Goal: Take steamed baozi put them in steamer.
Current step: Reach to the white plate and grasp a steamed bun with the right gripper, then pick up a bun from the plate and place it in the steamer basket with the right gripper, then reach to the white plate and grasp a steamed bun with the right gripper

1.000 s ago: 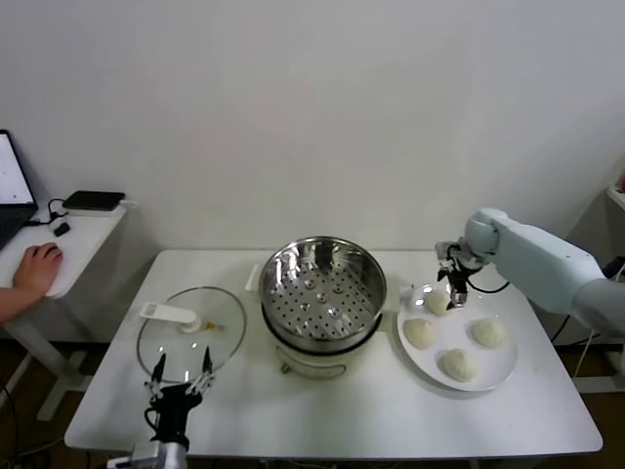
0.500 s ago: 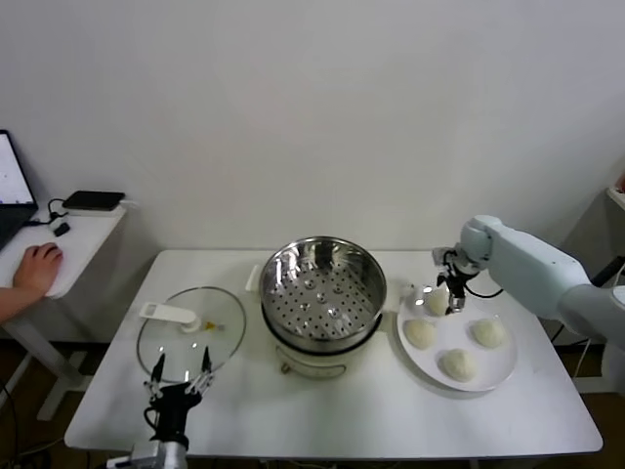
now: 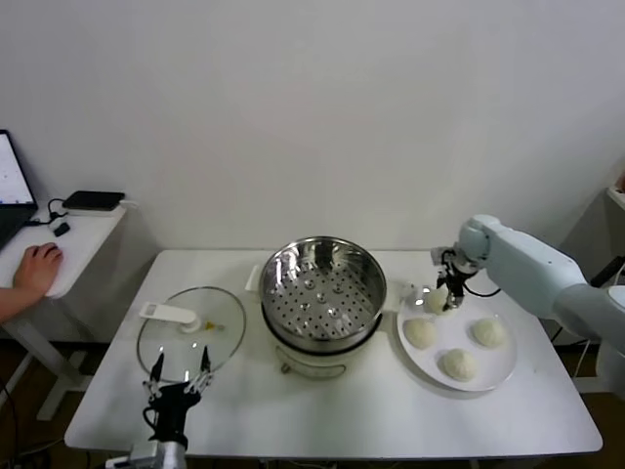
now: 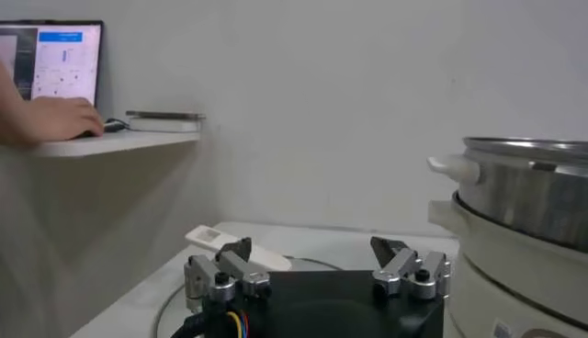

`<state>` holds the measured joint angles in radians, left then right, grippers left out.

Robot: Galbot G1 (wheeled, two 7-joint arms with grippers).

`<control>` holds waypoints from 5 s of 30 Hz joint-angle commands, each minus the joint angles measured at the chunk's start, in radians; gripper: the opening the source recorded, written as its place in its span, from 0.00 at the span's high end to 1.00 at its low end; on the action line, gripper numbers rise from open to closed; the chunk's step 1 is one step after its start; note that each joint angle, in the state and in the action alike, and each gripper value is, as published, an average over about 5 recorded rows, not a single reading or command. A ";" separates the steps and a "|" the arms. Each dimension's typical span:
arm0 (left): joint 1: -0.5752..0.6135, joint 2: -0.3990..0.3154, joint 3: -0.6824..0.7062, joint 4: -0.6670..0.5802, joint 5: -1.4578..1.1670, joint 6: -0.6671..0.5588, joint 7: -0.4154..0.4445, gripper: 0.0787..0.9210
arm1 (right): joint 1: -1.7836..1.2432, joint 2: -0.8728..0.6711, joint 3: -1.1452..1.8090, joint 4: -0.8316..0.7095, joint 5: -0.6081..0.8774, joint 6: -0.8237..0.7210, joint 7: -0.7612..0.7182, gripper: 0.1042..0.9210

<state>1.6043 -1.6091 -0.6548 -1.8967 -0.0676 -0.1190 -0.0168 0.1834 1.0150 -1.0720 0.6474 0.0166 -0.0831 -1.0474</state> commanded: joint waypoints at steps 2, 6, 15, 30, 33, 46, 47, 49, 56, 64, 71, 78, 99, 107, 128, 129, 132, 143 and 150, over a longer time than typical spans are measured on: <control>0.002 -0.007 -0.001 -0.001 0.000 0.000 0.000 0.12 | 0.024 -0.020 -0.024 0.052 0.022 -0.002 0.002 0.32; 0.003 -0.006 -0.006 -0.003 0.000 0.001 -0.001 0.12 | 0.137 -0.081 -0.141 0.191 0.100 0.007 0.000 0.32; 0.003 -0.008 0.001 -0.008 0.005 0.004 -0.002 0.12 | 0.551 -0.136 -0.432 0.437 0.260 0.159 0.003 0.32; 0.004 -0.006 0.017 -0.006 0.008 0.001 -0.006 0.12 | 0.839 0.071 -0.528 0.733 0.169 0.483 0.120 0.32; 0.006 -0.005 0.016 -0.009 0.005 0.001 -0.007 0.12 | 0.824 0.144 -0.531 0.712 0.167 0.562 0.141 0.32; 0.007 -0.005 0.014 -0.006 -0.001 -0.001 -0.008 0.12 | 0.537 0.388 -0.508 0.292 0.031 0.828 0.176 0.32; 0.007 -0.005 0.014 -0.006 -0.001 -0.001 -0.008 0.12 | 0.516 0.399 -0.505 0.264 0.021 0.844 0.174 0.31; 0.007 -0.005 0.015 -0.006 -0.002 -0.002 -0.008 0.12 | 0.485 0.418 -0.499 0.221 0.001 0.874 0.167 0.31; 0.005 -0.007 0.014 -0.001 -0.002 -0.006 -0.008 0.12 | 0.419 0.461 -0.490 0.114 -0.021 0.934 0.138 0.32; 0.002 -0.005 0.006 0.010 -0.009 -0.009 -0.008 0.12 | 0.391 0.481 -0.484 0.070 -0.036 0.956 0.097 0.31; -0.001 -0.005 0.008 0.015 -0.010 -0.012 -0.008 0.12 | 0.379 0.488 -0.474 0.032 -0.065 0.956 0.084 0.32; -0.005 -0.002 0.007 0.021 -0.013 -0.014 -0.008 0.12 | 0.360 0.508 -0.451 -0.019 -0.093 0.956 0.083 0.31; 0.004 0.006 0.004 -0.011 -0.038 0.002 -0.007 0.12 | 0.716 0.319 -0.786 0.373 0.709 0.690 -0.074 0.12; 0.005 0.007 0.011 -0.012 -0.036 0.002 -0.007 0.12 | 0.914 0.150 -0.992 0.602 0.806 0.274 -0.015 0.12; 0.002 0.018 0.010 -0.006 -0.043 0.001 -0.006 0.12 | 0.826 -0.082 -1.051 0.811 0.818 -0.163 0.166 0.12; 0.002 0.018 0.009 -0.006 -0.042 0.002 -0.005 0.12 | 0.794 -0.086 -1.029 0.797 0.807 -0.170 0.174 0.12; 0.002 0.019 0.007 -0.006 -0.042 0.002 -0.005 0.12 | 0.714 -0.090 -0.970 0.757 0.784 -0.186 0.194 0.12; 0.002 0.018 -0.001 -0.002 -0.041 0.004 -0.004 0.12 | 0.486 -0.088 -0.821 0.639 0.641 -0.225 0.272 0.12; 0.001 0.018 -0.007 0.001 -0.040 0.006 -0.004 0.12 | 0.375 -0.087 -0.746 0.594 0.601 -0.252 0.296 0.12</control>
<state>1.6058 -1.5943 -0.6609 -1.8966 -0.1088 -0.1143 -0.0212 0.6968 0.9416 -1.9001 1.2841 0.6718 -0.2894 -0.7876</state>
